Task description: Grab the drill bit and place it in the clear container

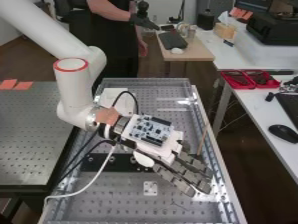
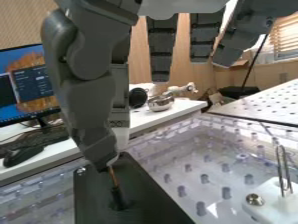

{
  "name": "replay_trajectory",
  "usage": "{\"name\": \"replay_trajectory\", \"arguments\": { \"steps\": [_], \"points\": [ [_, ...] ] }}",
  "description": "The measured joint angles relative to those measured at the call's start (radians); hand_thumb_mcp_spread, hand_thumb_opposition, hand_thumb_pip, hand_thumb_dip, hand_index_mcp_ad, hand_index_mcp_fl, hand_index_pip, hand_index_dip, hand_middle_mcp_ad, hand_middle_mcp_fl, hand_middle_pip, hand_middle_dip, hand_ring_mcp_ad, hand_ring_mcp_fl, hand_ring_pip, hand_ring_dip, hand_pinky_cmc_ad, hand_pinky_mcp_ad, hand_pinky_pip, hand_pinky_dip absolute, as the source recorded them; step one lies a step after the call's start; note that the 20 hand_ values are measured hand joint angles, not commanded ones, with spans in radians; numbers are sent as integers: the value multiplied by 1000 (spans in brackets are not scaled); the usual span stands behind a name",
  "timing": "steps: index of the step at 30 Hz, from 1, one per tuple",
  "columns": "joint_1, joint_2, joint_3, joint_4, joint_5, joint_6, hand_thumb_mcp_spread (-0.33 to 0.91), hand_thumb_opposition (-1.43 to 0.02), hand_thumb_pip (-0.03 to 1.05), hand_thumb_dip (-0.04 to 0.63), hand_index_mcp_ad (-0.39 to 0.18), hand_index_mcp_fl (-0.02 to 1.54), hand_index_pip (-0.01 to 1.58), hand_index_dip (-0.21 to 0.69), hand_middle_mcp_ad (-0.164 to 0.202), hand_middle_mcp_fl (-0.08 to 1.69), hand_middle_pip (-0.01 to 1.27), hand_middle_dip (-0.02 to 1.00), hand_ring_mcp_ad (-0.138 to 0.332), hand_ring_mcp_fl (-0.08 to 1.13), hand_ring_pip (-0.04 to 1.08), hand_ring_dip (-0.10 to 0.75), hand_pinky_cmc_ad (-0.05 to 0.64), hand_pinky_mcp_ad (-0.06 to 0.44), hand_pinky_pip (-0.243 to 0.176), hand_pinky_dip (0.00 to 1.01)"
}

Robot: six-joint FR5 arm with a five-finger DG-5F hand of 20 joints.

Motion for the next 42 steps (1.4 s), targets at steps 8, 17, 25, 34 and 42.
{"name": "replay_trajectory", "arguments": {
  "steps": [8, 17, 25, 34, 42],
  "points": [
    [0, -4, 5, -4, -10, 7, 679, -899, 374, 244, -246, 703, 1038, 269, 63, 197, 138, 162, 190, 16, 99, 5, 298, 182, -77, 192],
    [1, -5, 4, -6, -5, 11, 656, -897, 367, 239, -246, 656, 960, 269, 63, 199, 138, 162, 190, 16, 99, 5, 298, 182, -77, 192],
    [1, -2, -8, 22, -4, 11, 679, -897, 377, 236, -241, 761, 1052, 265, 65, 215, 141, 164, 194, 14, 101, 9, 298, 182, -77, 192],
    [2, 7, -26, 71, -1, 14, 681, -939, 374, 234, -239, 866, 986, 239, 63, 284, 143, 175, 190, 31, 101, 9, 297, 178, -75, 192],
    [2, 60, -26, 57, -7, -7, 674, -956, 374, 234, -220, 935, 902, 236, 63, 304, 143, 175, 194, 52, 110, 16, 297, 182, -75, 192]
  ]
}}
